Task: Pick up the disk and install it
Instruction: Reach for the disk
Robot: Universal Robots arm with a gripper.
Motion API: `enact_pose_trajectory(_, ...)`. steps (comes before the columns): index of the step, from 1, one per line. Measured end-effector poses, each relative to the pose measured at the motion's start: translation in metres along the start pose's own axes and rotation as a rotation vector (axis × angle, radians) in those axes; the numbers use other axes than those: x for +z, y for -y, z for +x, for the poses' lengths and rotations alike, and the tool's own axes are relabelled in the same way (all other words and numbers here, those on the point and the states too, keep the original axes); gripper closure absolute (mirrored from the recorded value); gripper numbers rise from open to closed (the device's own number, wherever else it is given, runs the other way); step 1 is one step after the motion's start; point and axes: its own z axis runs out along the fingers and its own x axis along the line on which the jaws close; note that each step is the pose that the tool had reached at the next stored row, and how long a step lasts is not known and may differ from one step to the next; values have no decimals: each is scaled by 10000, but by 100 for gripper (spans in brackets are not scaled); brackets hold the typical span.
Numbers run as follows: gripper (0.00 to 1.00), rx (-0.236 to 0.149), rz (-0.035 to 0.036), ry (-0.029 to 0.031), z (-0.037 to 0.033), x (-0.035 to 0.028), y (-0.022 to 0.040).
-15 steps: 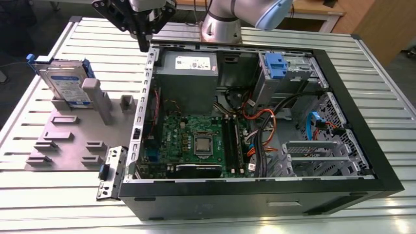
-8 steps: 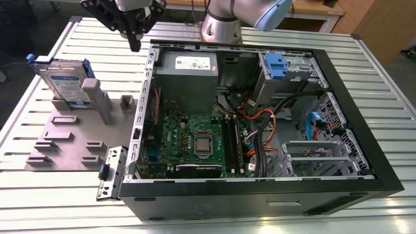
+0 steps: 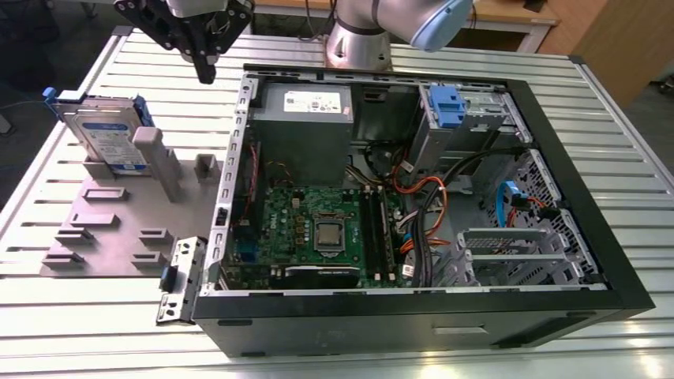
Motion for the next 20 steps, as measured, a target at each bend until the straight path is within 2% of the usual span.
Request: enact_pose_trajectory(20, 89, -3, 0, -1, 27, -1, 2)
